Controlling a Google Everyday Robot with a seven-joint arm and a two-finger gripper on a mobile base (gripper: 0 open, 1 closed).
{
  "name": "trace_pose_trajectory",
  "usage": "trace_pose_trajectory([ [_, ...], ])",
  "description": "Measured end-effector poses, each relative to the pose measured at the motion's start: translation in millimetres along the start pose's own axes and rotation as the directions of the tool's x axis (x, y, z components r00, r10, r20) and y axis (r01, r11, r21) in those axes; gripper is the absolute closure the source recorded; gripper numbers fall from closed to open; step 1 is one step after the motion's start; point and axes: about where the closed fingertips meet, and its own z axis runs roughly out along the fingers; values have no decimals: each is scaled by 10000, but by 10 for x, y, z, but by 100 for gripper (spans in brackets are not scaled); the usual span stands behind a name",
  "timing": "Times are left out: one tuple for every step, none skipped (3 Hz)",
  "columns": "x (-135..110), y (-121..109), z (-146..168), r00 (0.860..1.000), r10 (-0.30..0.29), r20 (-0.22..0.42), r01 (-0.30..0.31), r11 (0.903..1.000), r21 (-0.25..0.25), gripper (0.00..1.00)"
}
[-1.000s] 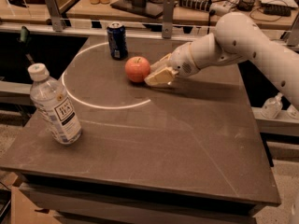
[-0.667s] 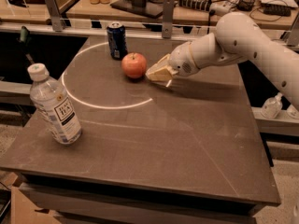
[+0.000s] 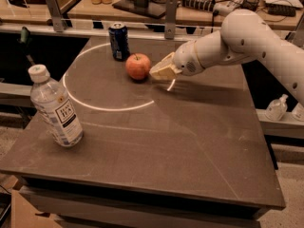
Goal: Pick apple
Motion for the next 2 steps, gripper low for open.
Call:
trace_pose_trajectory([
  [-19,-39,-51,10000,-12,-40,13,9994,345,38],
  [-33,-76,-42,10000,-44,35,42,9985,552,14],
])
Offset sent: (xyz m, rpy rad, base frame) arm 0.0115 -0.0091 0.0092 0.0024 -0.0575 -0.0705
